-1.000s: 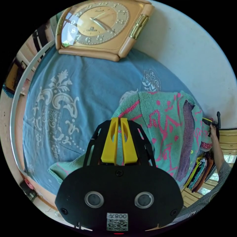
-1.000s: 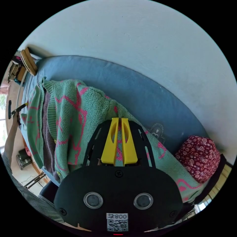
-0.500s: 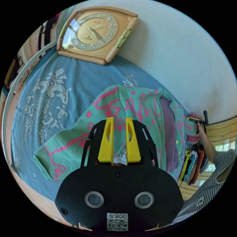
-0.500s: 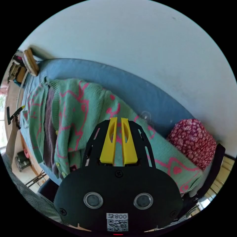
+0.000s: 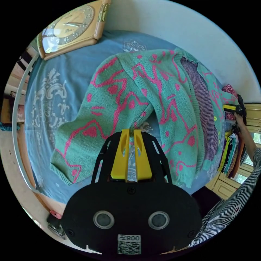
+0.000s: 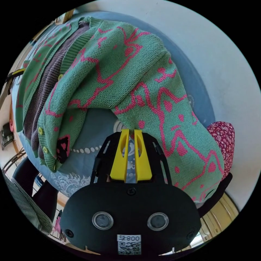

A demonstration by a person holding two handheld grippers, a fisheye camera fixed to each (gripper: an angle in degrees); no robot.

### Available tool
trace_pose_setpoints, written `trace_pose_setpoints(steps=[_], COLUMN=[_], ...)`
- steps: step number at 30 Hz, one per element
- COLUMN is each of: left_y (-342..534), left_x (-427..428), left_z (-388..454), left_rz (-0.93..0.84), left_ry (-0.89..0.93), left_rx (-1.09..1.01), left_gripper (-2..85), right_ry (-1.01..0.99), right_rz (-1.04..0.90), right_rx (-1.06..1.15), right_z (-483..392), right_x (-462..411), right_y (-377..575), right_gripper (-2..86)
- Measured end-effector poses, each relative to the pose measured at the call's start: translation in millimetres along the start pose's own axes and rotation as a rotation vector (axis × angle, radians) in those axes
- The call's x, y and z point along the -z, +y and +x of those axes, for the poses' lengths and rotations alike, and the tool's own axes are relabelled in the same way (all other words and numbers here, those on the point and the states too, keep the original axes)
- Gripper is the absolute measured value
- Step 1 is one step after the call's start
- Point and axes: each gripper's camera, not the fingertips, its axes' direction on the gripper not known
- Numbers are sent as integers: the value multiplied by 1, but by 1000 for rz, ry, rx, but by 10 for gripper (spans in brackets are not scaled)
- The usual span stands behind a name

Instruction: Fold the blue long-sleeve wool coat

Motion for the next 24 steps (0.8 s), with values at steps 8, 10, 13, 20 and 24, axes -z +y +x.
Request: trace_pose_setpoints(steps=[8,10,13,20,24], left_y=[45,62,97,149,162], left_x=[-12,-7,2,-39,-82], left_z=[-4,3,13,117,178], left_rz=[77,120,220,185,37], left_ry=[66,60,94,519,603], left_rx=[150,172,239,73,-42], left_gripper=[58,68,75,87,95], right_ry=[-180,-165,-271,-630,-675], right_rz=[10,93,251,423,402], right_rx=[-157,-198,-261,-77,-4], right_z=[35,38,41,-25,-75], right_x=[-15,9,35,44,34], right_y=[11,22,33,-56,-140], right_gripper=[50,55,53,57,65])
